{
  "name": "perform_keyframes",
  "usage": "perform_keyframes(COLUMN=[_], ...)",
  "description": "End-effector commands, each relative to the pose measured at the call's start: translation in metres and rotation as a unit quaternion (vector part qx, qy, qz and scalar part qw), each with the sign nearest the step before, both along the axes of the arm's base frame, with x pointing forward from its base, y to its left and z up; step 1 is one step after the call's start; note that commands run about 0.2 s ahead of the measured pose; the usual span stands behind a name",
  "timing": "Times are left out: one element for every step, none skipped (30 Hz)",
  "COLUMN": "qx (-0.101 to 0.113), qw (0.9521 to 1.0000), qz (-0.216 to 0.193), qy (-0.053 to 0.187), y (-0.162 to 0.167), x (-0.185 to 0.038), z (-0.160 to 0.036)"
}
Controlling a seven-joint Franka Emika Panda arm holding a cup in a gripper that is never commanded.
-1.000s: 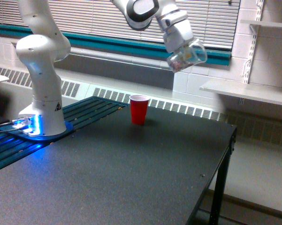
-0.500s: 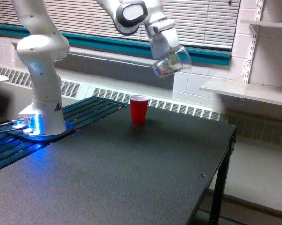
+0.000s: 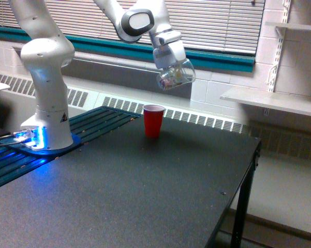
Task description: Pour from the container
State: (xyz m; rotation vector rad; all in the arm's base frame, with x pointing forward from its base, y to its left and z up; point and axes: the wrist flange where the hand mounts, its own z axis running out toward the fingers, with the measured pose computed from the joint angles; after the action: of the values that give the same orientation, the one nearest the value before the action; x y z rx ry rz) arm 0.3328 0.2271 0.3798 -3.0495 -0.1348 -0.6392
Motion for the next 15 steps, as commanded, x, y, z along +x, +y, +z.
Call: perform_keyframes(qx=[0.001,0.000,0.000,0.000,-0.001,-0.002,-0.002,-0.003,-0.004,-0.005,-0.008,-0.010,-0.012,-0.013,-0.015], qw=[0.9999,0.9999,0.9999,0.9998,0.9998,0.9998,0.9997,0.9997,0.9997,0.9996,0.9995,0.9995,0.9994,0.9993,0.9992], qz=[0.011,0.012,0.014,0.015,0.017,0.017,0.018,0.019,0.021,0.022,0.024,0.024,0.025,0.026,0.028], qy=[0.009,0.009,0.011,0.012,0.012,0.013,0.013,0.015,0.016,0.017,0.018,0.020,0.022,0.024,0.025], y=[0.022,0.024,0.026,0.028,0.029,0.030,0.032,0.033,0.034,0.035,0.035,0.036,0.036,0.037,0.037], x=[-0.021,-0.024,-0.026,-0.029,-0.031,-0.033,-0.036,-0.038,-0.041,-0.043,-0.046,-0.048,-0.051,-0.054,-0.056], z=[-0.008,-0.009,-0.010,-0.011,-0.011,-0.011,-0.011,-0.011,-0.011,-0.011,-0.011,-0.012,-0.012,-0.013,-0.013])
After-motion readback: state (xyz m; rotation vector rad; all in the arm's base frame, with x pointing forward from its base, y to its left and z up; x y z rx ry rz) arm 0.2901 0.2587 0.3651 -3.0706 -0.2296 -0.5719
